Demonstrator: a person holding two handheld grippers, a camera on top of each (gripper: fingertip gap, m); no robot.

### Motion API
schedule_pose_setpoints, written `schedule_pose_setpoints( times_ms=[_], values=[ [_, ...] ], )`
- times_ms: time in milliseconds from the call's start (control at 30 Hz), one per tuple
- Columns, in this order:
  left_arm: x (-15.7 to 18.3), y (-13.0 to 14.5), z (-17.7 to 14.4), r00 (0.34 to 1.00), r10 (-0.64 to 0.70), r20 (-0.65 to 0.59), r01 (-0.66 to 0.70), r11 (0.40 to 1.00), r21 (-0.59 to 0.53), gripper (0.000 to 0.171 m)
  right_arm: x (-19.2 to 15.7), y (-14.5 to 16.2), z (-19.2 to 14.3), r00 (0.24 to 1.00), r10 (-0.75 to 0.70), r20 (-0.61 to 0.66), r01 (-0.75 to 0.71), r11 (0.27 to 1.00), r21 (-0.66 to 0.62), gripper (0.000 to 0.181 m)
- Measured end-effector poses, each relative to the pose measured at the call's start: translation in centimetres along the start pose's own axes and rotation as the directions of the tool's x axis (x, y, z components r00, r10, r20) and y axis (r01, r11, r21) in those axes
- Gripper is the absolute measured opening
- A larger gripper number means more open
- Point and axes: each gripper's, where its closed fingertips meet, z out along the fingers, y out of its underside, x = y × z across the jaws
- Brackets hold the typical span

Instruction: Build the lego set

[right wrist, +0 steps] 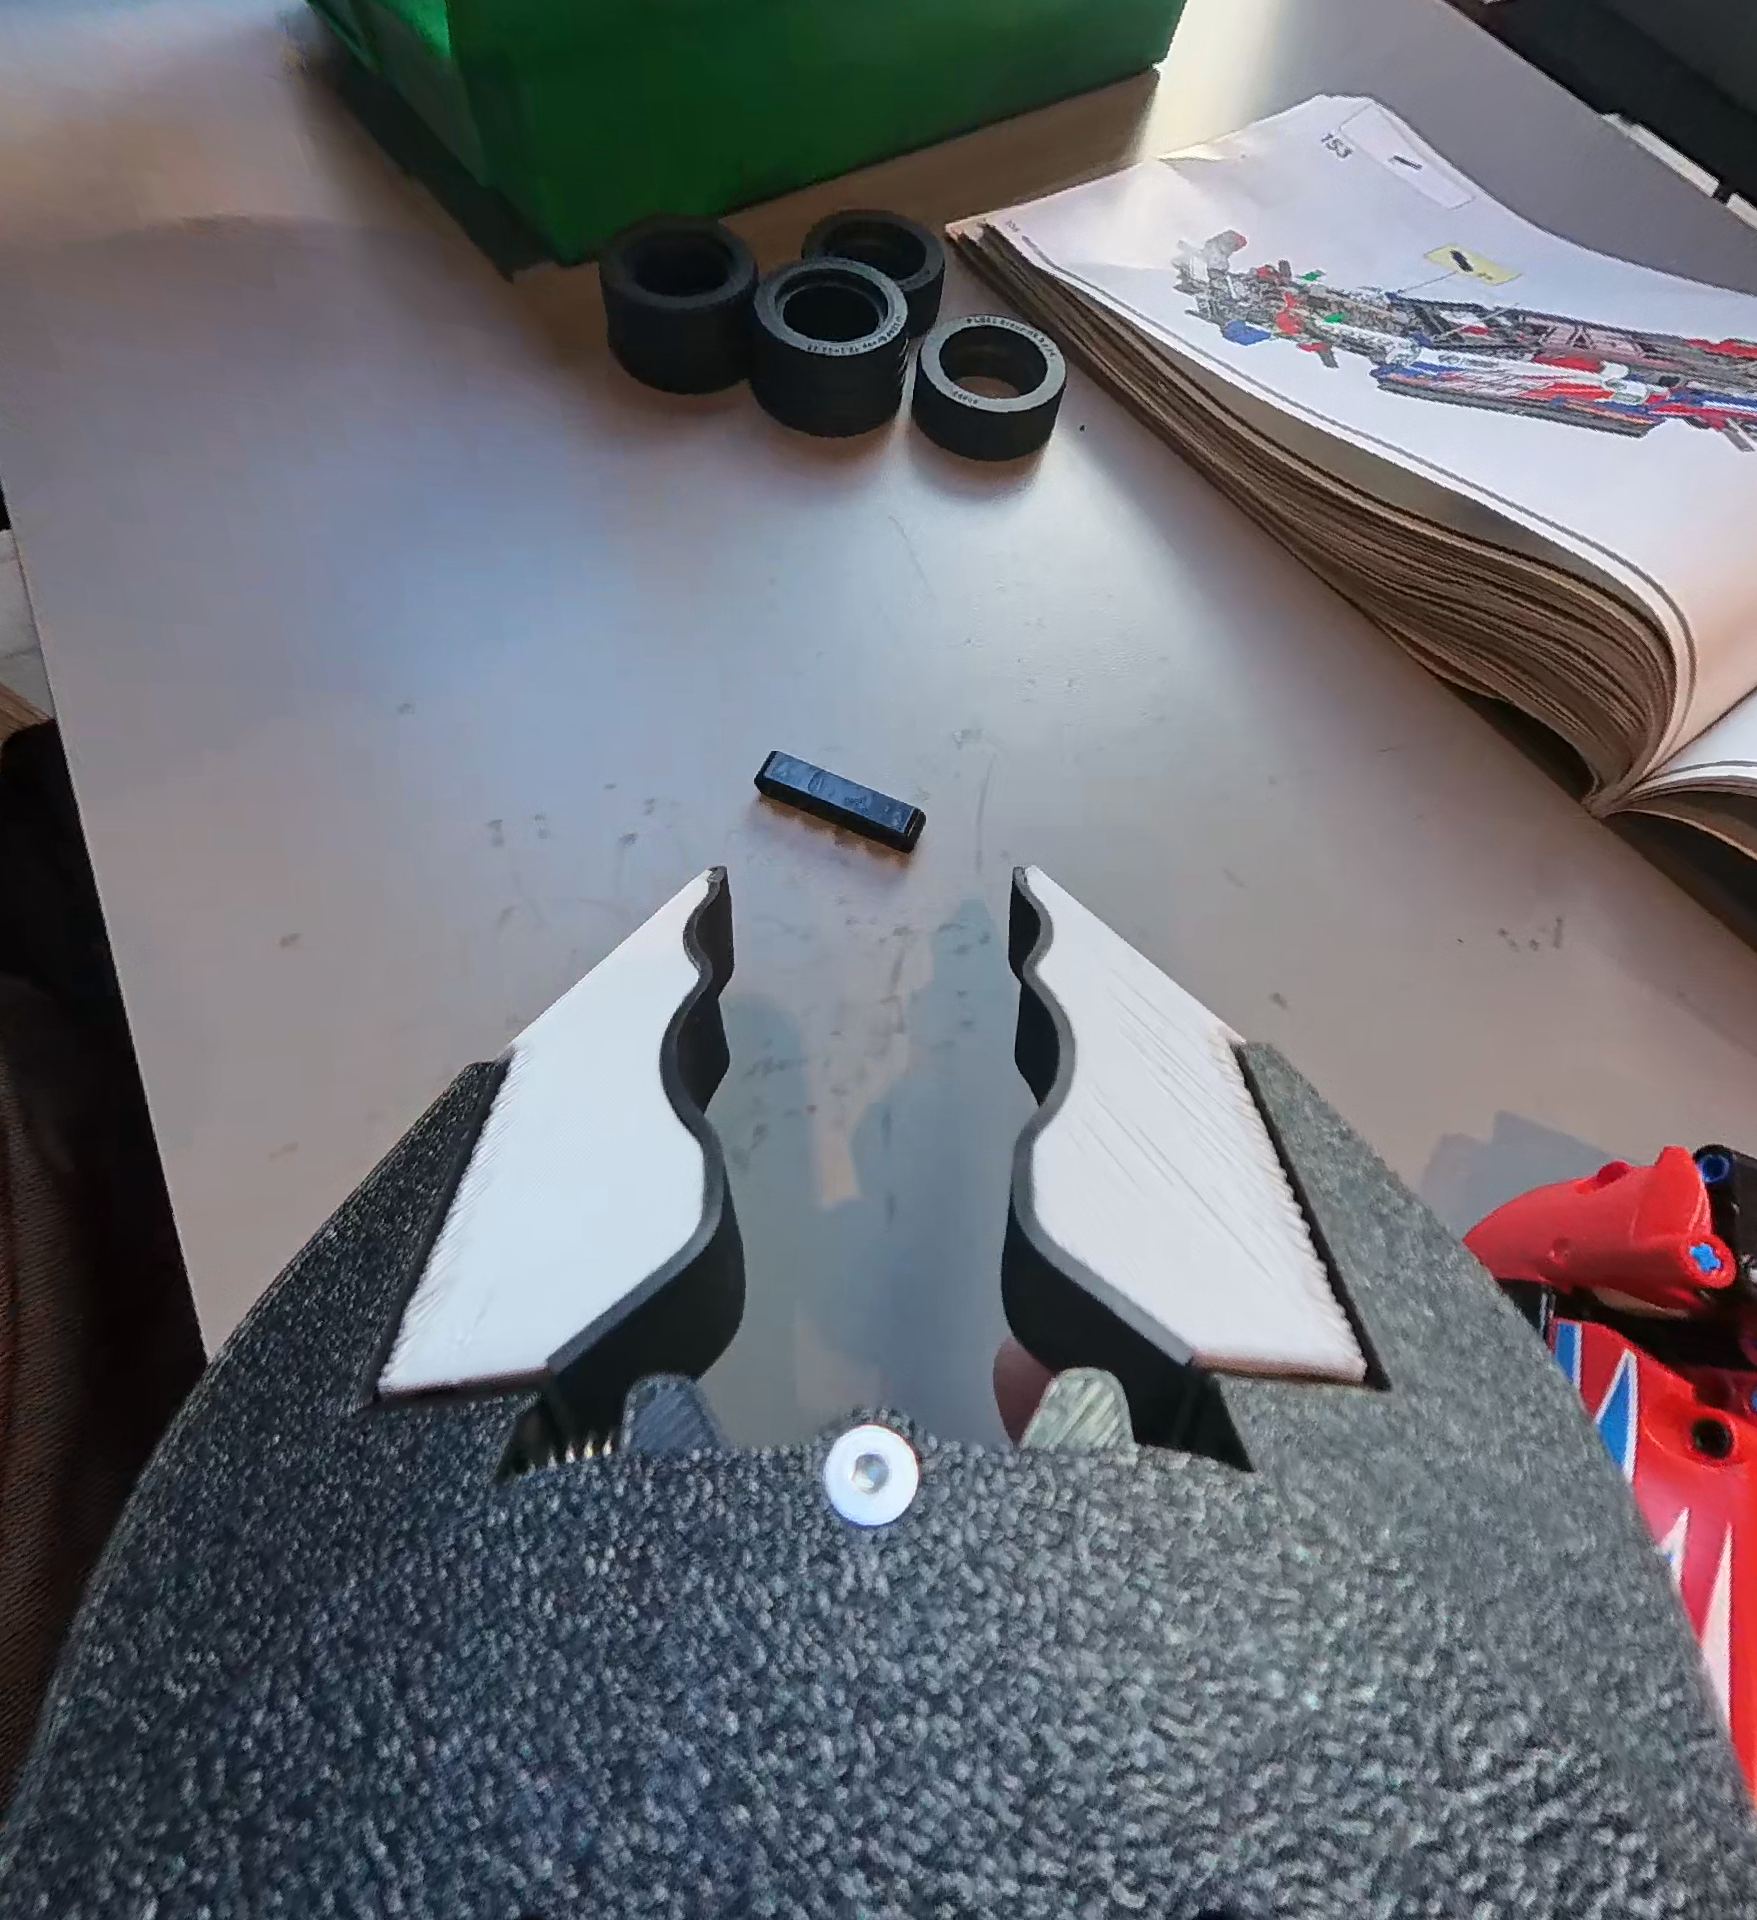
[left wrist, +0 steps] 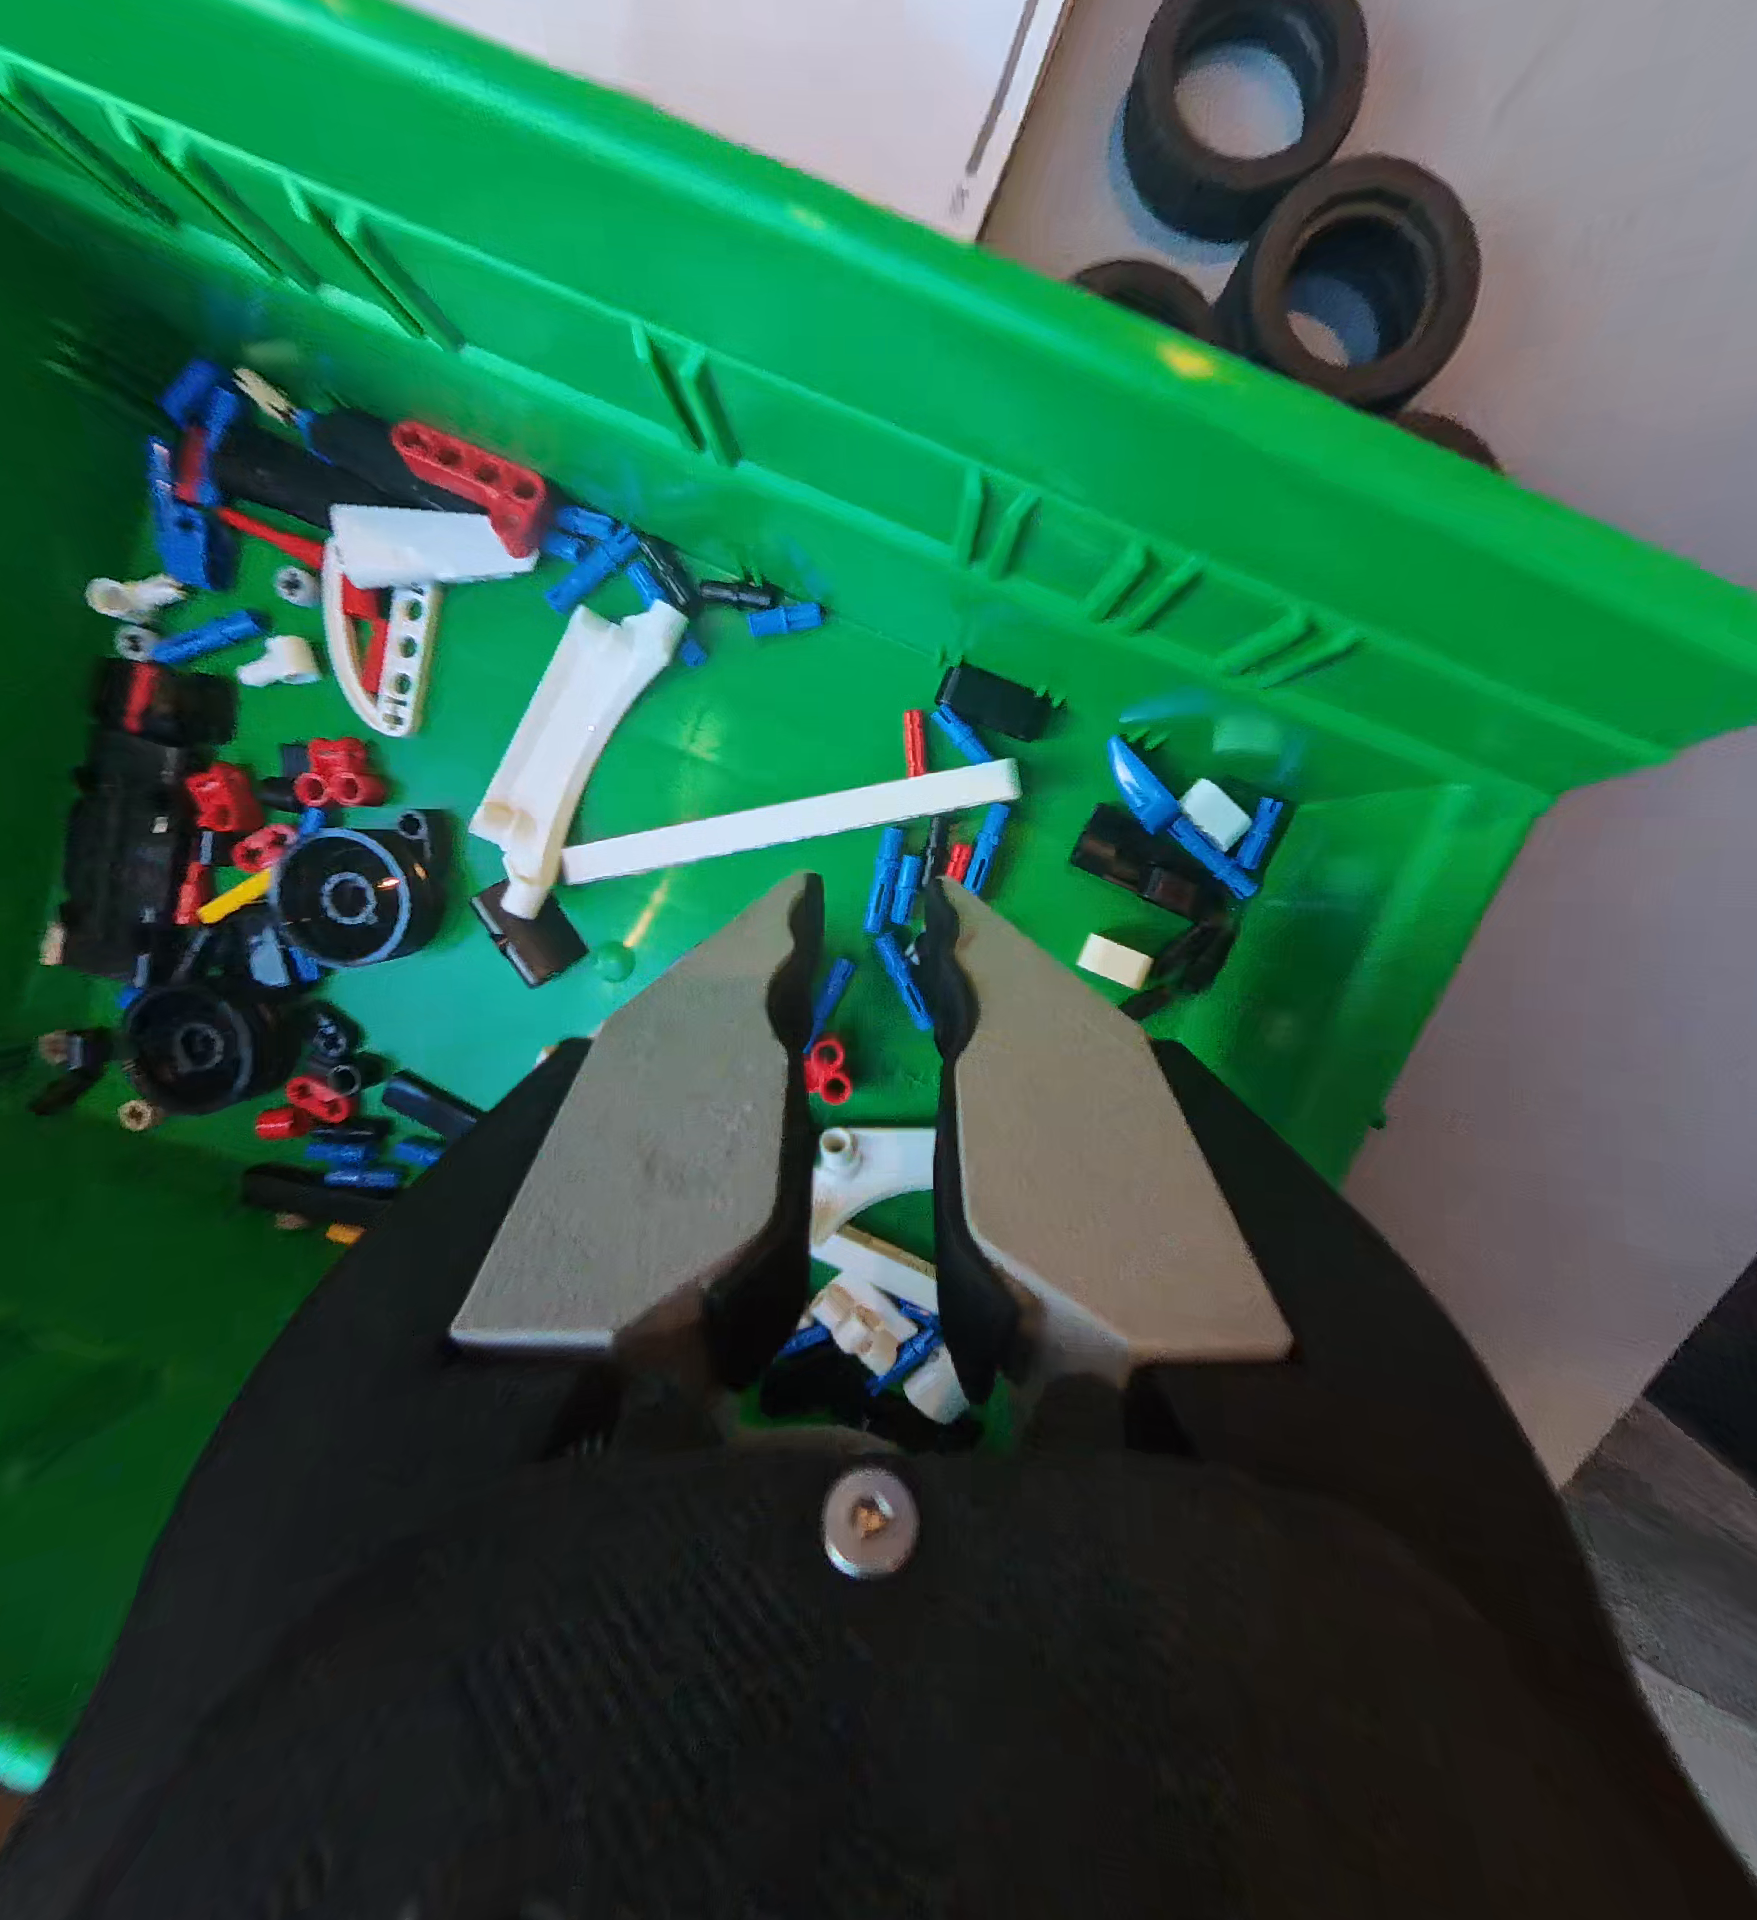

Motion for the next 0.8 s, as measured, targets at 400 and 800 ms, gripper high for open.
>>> schedule_pose_setpoints(
  times_ms=[400,800],
  values=[
    [-0.7,2.1,2.5,1.000,0.015,-0.004,-0.015,0.990,-0.137,0.013,-0.2,0.1,-0.2,1.000,0.014,0.028,-0.014,1.000,0.005,0.053],
    [-1.4,0.6,1.9,0.992,0.122,-0.028,-0.125,0.981,-0.147,0.009,-0.2,0.1,-0.2,0.999,0.017,0.032,-0.017,1.000,0.003,0.053]
  ],
)
